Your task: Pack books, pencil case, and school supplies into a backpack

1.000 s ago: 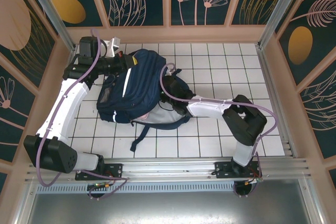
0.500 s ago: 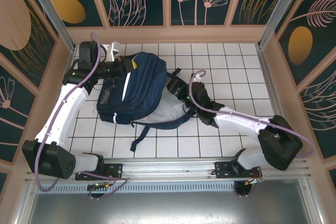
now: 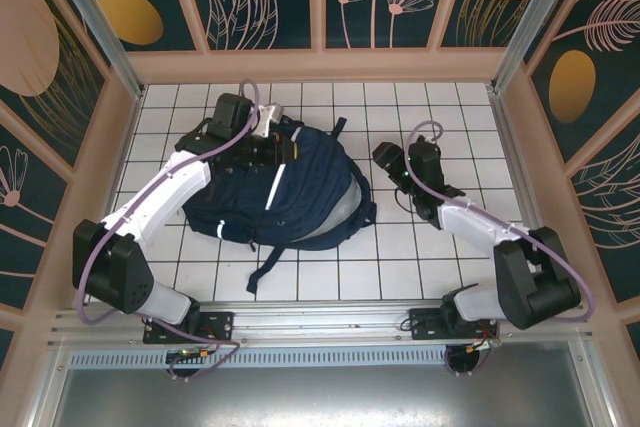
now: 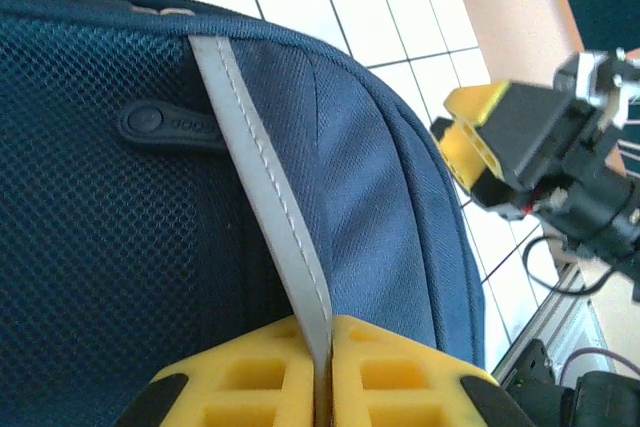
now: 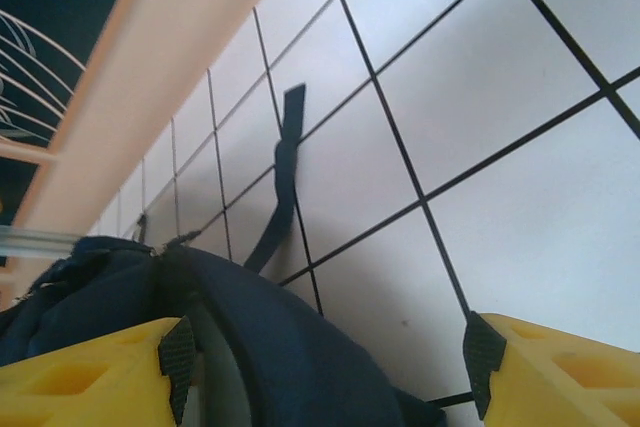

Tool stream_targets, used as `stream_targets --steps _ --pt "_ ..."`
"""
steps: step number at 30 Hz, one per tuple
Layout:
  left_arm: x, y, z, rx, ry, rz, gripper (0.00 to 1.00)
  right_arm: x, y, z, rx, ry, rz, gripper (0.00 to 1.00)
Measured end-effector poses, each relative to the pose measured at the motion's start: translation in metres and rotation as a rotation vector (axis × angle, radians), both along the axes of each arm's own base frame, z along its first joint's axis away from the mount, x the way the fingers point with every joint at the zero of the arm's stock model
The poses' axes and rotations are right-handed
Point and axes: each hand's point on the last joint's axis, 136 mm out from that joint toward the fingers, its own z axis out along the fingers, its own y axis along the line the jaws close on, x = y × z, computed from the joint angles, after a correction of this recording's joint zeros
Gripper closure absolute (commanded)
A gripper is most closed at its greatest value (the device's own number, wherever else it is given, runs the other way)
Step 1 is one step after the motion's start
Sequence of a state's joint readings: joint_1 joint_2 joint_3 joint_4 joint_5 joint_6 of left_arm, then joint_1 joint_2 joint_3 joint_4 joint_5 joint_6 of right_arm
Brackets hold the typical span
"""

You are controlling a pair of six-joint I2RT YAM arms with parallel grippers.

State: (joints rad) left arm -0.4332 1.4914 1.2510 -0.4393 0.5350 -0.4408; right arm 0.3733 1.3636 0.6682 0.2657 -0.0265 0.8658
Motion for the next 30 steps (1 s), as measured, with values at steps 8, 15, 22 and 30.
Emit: stream_targets --steps 8,15,22,30 --pt "-0.032 -0.001 -0.059 0.084 0.084 -0.023 0.56 0.029 0.034 0.01 0.006 0.019 0.169 0.28" --pt "-0.032 0.021 -0.017 0.079 -0.052 0.083 0.43 0.025 0.05 0.012 -0.027 0.017 0.275 0.29" --pt "-0.068 0.06 -0.012 0.055 -0.093 0.226 0.33 -0.023 0.093 0.028 -0.151 -0.035 0.458 0.28" --pt "-0.11 0.12 -0.056 0.049 0.019 0.538 0.34 -0.026 0.107 0.032 -0.242 -0.016 0.508 0.21"
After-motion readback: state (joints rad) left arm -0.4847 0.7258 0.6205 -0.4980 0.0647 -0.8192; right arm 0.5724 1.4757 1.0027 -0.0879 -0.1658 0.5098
